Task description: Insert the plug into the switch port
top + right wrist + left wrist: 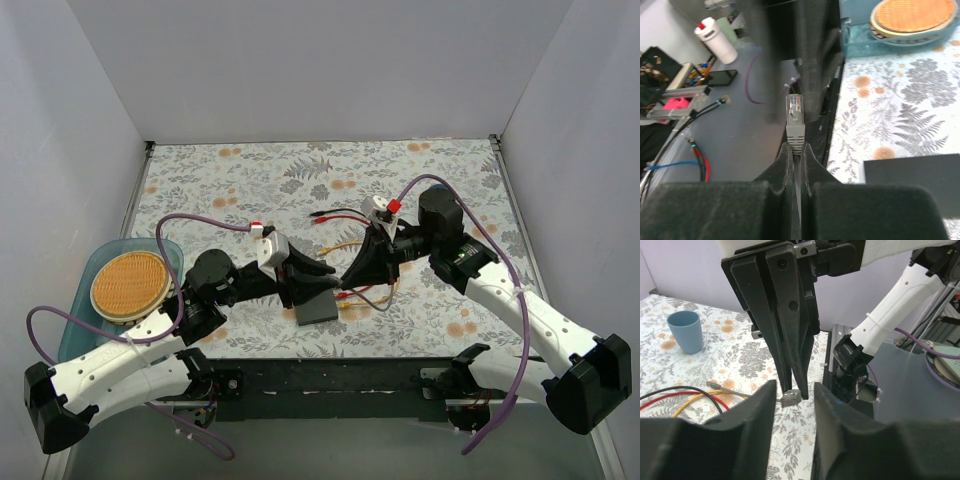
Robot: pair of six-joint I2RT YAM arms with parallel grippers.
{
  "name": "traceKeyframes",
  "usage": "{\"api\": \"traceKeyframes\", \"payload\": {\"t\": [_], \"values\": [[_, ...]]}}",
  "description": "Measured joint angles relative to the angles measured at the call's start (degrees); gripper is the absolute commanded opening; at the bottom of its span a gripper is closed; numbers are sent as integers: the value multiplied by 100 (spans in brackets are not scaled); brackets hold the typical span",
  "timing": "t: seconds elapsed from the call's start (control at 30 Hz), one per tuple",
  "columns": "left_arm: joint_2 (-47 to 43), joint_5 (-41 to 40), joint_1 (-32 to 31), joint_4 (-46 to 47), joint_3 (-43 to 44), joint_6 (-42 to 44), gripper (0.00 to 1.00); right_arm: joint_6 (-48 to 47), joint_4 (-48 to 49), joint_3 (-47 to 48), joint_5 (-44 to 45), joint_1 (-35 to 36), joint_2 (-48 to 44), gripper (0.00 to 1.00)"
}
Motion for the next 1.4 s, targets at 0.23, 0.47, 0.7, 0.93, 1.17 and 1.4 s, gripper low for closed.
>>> {"api": "traceKeyframes", "payload": {"t": [0.23,0.47,0.7,0.93,1.17,1.4], "values": [[2,-1694,-11,-247,46,-452,98,-481,-752,210,931,2,37,1],[72,-4258,-9,-946,105,-1320,98,-938,-1464,339,2420,-9,407,1],[879,-4916,625,-1991,111,-2402,98,-1056,-1915,330,4260,-20,1005,1],[1742,-3480,2100,-1812,-485,-3001,98,-1027,-1967,256,5445,61,1495,1],[2988,-2308,2319,-1287,-595,-3174,98,-1034,-1971,251,6234,286,2546,1],[3412,-1786,2328,-686,-610,-3268,98,-1056,-2074,590,6712,549,3519,1]]}}
